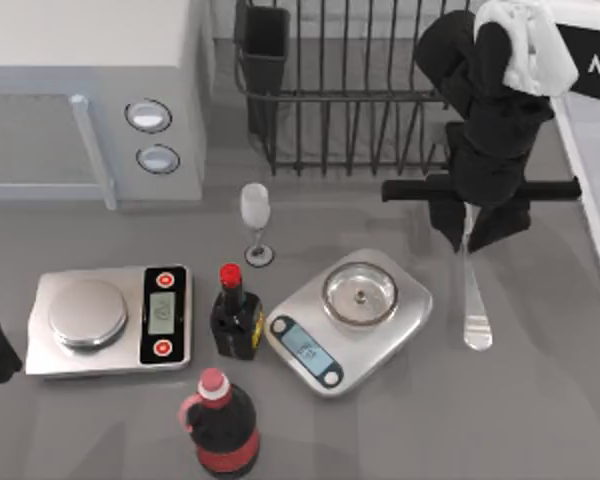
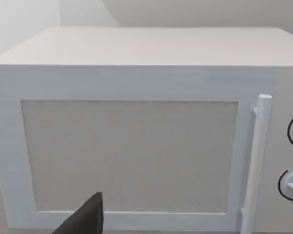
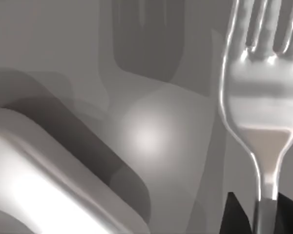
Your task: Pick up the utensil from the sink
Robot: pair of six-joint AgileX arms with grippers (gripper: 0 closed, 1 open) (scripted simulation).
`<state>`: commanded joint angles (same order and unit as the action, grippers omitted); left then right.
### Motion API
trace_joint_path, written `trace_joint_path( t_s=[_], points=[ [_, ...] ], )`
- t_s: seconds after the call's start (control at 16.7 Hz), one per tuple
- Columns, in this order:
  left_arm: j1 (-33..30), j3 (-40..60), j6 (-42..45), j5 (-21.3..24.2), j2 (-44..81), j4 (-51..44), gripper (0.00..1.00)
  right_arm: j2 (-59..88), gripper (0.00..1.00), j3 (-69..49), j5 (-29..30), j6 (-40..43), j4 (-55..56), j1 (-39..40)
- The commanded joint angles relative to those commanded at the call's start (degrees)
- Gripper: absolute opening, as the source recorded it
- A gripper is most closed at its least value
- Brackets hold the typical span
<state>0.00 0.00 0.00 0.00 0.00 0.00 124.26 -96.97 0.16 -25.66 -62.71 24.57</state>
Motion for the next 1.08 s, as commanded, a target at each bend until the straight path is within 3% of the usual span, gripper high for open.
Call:
trace_joint_path(
  t_s=[0.06, 0.84, 1.08],
  points=[
    [0.0, 0.0, 0.0, 0.0, 0.0, 0.0, 1.0, 0.0, 0.0, 0.0, 0.0, 0.0, 0.0, 0.0],
    [0.0, 0.0, 0.0, 0.0, 0.0, 0.0, 1.0, 0.0, 0.98, 0.0, 0.0, 0.0, 0.0, 0.0],
    [0.0, 0.0, 0.0, 0.0, 0.0, 0.0, 1.0, 0.0, 1.0, 0.0, 0.0, 0.0, 0.0, 0.0]
  ],
)
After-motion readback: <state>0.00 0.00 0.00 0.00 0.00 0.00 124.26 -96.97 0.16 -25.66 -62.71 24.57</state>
